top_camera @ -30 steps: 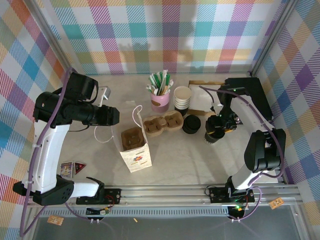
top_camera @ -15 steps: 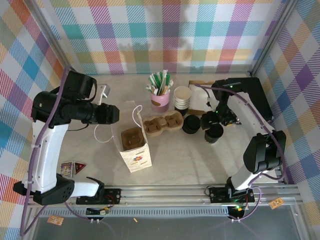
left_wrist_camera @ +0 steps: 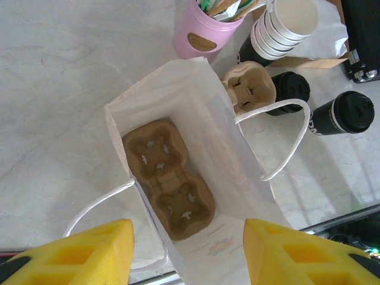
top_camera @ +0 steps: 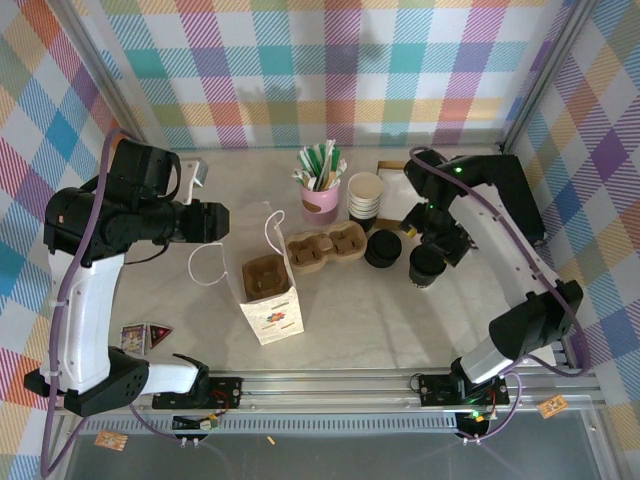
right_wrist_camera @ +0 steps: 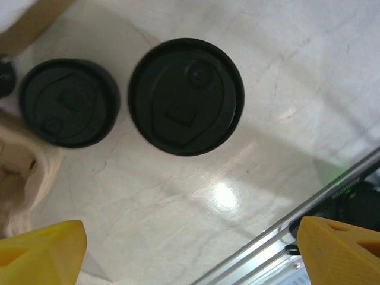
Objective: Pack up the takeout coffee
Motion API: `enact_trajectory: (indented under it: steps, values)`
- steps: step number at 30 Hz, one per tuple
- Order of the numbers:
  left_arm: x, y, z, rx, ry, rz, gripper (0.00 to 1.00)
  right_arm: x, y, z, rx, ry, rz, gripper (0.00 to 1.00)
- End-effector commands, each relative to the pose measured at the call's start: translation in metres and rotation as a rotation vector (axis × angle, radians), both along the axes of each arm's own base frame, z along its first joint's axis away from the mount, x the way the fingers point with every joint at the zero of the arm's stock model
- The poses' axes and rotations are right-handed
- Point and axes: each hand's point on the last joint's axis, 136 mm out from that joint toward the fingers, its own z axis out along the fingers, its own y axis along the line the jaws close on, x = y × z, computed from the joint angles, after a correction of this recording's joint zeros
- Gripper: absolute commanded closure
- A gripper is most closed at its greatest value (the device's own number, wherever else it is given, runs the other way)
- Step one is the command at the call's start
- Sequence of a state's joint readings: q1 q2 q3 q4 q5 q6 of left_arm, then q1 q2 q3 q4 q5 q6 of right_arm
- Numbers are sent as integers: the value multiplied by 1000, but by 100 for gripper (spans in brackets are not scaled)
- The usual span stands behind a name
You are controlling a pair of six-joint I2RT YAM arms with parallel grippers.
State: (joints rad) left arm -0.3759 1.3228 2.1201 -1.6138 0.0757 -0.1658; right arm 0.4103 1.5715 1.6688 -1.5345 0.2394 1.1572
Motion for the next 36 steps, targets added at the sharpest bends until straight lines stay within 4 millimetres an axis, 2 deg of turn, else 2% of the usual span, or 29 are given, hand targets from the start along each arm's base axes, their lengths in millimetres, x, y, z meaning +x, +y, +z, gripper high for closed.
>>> enact_trajectory:
  steps: [1,6,10,15,24,36]
  values:
    - [-5,9,-8,54,36,3,49,7,-3,-21,-31,-2,-202,10]
    - [-5,15,-11,82,42,13,49,8,-7,-38,-63,25,-183,13]
    - [-4,13,-13,75,45,10,49,7,-8,-54,-8,52,-210,15]
    - [-5,14,-13,77,42,8,49,9,-14,-60,-16,83,-187,14]
    - [-8,13,-14,73,47,0,49,16,-10,-71,7,116,-117,14]
    - [-10,12,-16,70,59,-5,49,14,-9,-86,7,165,-65,13]
